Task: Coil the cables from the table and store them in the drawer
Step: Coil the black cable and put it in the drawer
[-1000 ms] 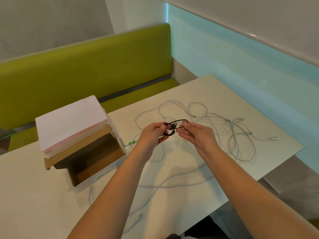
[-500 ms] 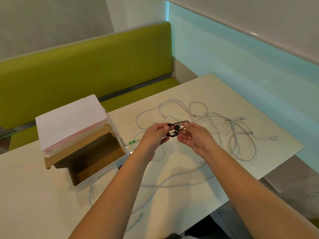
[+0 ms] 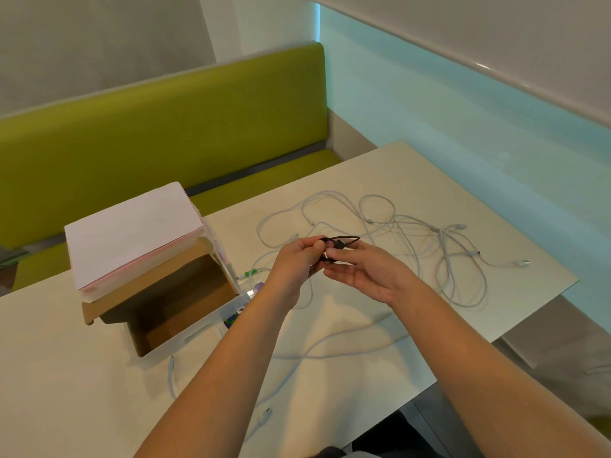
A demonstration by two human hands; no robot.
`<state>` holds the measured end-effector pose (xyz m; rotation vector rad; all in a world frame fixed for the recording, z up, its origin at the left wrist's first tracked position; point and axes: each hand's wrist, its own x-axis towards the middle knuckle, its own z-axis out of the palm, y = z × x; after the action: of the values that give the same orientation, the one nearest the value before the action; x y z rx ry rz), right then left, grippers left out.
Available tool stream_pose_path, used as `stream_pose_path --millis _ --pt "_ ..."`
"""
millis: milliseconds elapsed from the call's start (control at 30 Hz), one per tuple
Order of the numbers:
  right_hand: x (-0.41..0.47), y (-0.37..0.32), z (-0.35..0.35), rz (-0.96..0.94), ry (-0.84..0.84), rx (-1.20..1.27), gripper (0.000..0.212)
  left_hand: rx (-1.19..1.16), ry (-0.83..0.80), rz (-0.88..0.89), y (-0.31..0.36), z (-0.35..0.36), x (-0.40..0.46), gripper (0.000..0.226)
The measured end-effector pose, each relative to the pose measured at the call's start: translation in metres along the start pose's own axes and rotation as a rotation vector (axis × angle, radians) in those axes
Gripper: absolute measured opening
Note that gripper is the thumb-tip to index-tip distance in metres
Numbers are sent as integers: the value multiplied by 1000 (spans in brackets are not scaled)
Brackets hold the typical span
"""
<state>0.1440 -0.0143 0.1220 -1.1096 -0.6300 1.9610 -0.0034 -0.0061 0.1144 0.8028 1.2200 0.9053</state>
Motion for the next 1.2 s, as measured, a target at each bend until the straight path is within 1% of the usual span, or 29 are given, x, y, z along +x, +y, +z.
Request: stream_pose_path --millis 67,133,200,267,367,467,600,700,833,933,967,1033,1133,1200 --pt "-1 -1 -3 14 -2 -15 38 -12 5 -15 -1 -1 1 16" --pt "-3 -4 -6 33 -29 -90 50 -31 25 -19 0 -3 2 17" --pt "-6 -3 -8 62 -42 -195 56 -64 61 -20 3 -4 4 16" --pt "-7 -1 -11 78 -18 -283 51 -83 91 -11 7 -5 5 15" --pt "-8 0 -16 64 15 -406 38 -99 120 4 9 -4 7 14" --pt "-8 -4 -19 46 40 -541 30 -168 154 -14 8 -1 8 14" --pt "-7 -6 -18 34 69 -682 28 -242 194 -27 10 1 9 16" --pt "-8 -5 -17 41 58 -756 30 -270 215 -29 11 0 9 17" --pt "-8 -5 -17 71 57 -908 29 -239 222 -23 9 -1 9 17" --pt "-6 -5 -14 81 81 -1081 24 -130 207 4 4 1 8 14" --pt "-6 -6 -13 75 81 -1103 23 -87 201 21 3 2 8 14" --pt "-5 -6 -10 57 67 -1063 20 -24 191 58 3 4 8 15" --pt "-3 -7 -7 25 122 -921 16 13 183 97 0 7 6 18" --pt "-3 -6 -6 26 141 -787 23 50 168 132 -3 9 4 19"
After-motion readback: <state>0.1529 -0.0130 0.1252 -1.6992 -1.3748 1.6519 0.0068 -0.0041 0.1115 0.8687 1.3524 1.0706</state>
